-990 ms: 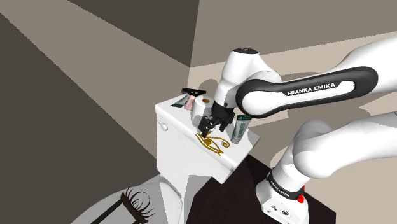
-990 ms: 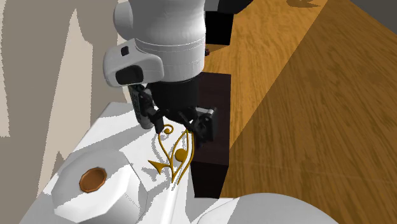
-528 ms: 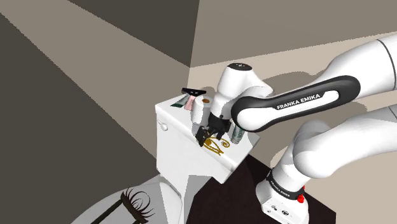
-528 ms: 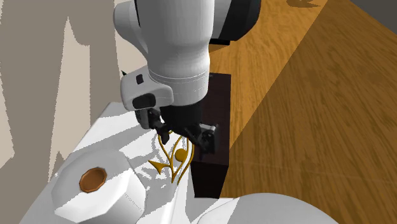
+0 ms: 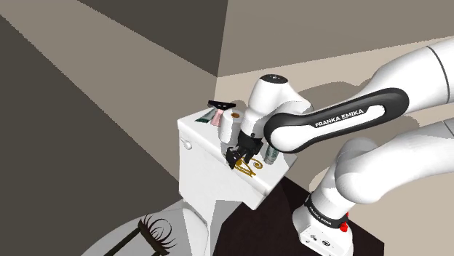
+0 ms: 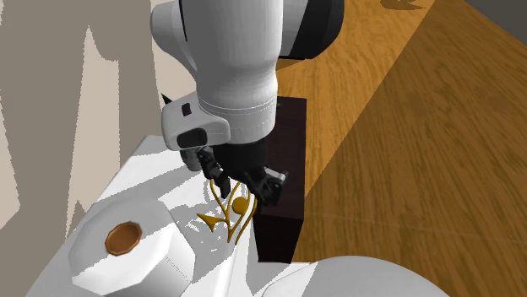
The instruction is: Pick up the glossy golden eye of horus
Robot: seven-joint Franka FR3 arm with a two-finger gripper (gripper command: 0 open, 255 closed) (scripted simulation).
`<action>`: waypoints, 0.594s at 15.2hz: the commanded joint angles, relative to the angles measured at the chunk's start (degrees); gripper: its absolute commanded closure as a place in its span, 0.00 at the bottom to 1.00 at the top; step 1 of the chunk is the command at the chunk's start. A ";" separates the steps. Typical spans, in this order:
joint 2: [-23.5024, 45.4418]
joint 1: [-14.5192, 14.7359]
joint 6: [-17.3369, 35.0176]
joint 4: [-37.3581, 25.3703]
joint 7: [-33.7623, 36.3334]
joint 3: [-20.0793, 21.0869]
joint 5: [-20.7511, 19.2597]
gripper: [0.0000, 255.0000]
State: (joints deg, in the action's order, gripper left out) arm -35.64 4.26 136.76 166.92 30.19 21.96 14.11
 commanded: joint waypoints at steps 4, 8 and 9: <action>0.28 -0.01 0.22 0.11 -0.01 0.05 0.04 1.00; -2.62 0.08 -4.28 -1.52 -0.16 -0.86 -0.43 1.00; -3.27 0.08 -5.37 -1.96 -0.20 -1.08 -0.56 1.00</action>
State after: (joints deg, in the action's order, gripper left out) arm -38.18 4.38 132.58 165.38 30.12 21.17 13.72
